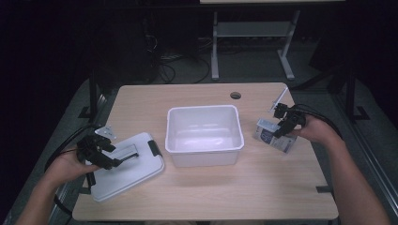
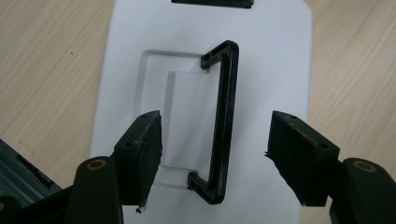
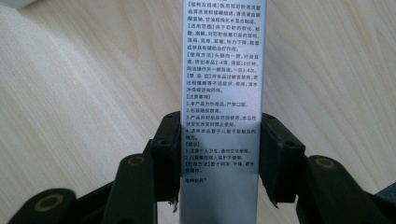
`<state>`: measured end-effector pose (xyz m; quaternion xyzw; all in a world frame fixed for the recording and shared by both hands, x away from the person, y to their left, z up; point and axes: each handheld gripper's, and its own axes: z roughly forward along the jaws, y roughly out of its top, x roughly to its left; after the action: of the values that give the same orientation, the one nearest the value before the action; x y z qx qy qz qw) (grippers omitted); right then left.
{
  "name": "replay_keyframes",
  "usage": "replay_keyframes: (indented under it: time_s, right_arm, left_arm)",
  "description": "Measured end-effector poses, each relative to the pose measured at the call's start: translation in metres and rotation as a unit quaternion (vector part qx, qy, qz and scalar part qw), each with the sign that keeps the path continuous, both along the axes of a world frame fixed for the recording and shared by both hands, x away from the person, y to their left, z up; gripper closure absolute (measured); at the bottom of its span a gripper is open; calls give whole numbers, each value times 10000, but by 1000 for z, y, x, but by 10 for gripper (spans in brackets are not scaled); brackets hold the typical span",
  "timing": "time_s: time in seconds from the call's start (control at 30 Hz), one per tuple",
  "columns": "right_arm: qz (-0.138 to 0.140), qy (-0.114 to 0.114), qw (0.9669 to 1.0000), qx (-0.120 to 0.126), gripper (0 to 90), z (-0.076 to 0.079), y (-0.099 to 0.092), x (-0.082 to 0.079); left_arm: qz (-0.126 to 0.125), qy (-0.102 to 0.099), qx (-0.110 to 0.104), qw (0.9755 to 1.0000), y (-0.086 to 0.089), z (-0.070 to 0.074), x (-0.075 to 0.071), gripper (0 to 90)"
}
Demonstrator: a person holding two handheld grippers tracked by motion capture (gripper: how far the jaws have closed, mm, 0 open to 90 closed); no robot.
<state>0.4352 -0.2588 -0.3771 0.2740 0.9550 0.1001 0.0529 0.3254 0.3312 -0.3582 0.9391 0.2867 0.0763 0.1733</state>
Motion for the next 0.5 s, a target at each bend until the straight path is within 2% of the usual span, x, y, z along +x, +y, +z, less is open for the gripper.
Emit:
replay_keyframes:
  time_s: [0.27,0.5]
  right_arm:
    - [29,31,10000,27,552,1,-1,-5]
    - [51,-9,9999,103,553,9,-2,-13]
  left_arm:
    - [-5,-7,5,10000,0,0,-1,347]
    - [-19,29,7,10000,-2,0,-2,344]
